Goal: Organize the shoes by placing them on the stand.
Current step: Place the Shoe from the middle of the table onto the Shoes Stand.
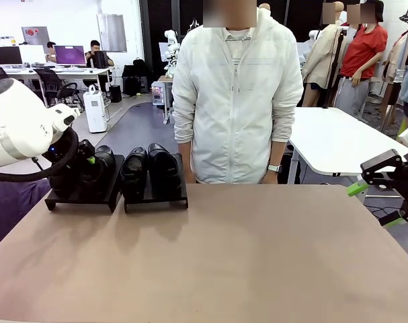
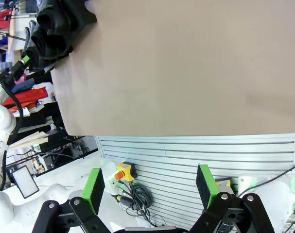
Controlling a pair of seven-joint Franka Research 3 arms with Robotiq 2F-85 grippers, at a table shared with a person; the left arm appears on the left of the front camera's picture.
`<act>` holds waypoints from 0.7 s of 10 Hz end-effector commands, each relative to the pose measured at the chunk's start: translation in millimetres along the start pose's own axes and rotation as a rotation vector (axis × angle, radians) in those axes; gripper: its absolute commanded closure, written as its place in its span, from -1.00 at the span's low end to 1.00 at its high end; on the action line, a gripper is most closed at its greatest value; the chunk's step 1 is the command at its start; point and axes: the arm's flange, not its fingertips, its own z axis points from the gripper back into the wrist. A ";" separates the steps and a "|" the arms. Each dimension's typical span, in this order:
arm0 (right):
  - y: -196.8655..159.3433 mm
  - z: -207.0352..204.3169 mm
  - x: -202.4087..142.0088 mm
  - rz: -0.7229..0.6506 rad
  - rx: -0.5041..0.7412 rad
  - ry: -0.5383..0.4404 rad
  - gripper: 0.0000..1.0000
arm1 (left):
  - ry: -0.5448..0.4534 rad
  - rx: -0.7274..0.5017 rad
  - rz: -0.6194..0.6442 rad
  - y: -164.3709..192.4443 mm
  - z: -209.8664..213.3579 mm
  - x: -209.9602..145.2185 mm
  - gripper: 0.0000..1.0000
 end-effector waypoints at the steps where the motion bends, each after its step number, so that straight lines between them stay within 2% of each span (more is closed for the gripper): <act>1: 0.8 1.4 1.8 0.023 0.034 0.006 -1.00 | 0.115 -0.120 -0.044 -5.2 50.4 -14.1 -1.00; 2: 0.8 1.4 1.8 0.023 0.034 0.006 -1.00 | 0.168 -0.150 -0.104 -9.6 86.5 -16.4 -1.00; 3: 0.8 1.4 1.8 0.023 0.034 0.006 -1.00 | 0.285 -0.257 -0.140 -7.8 119.4 -13.0 -1.00; 4: 0.8 1.4 1.8 0.023 0.034 0.006 -1.00 | 0.411 -0.346 -0.126 -2.2 149.7 -10.1 -1.00; 5: 0.8 1.4 1.8 0.023 0.034 0.006 -1.00 | 0.470 -0.330 -0.094 1.9 173.7 -17.8 -1.00; 6: 0.8 1.4 1.8 0.023 0.034 0.006 -1.00 | 0.523 -0.367 -0.105 5.4 200.4 -42.0 -1.00; 7: 0.8 1.4 1.8 0.023 0.034 0.006 -1.00 | 0.502 -0.361 -0.097 6.5 222.4 -74.9 -1.00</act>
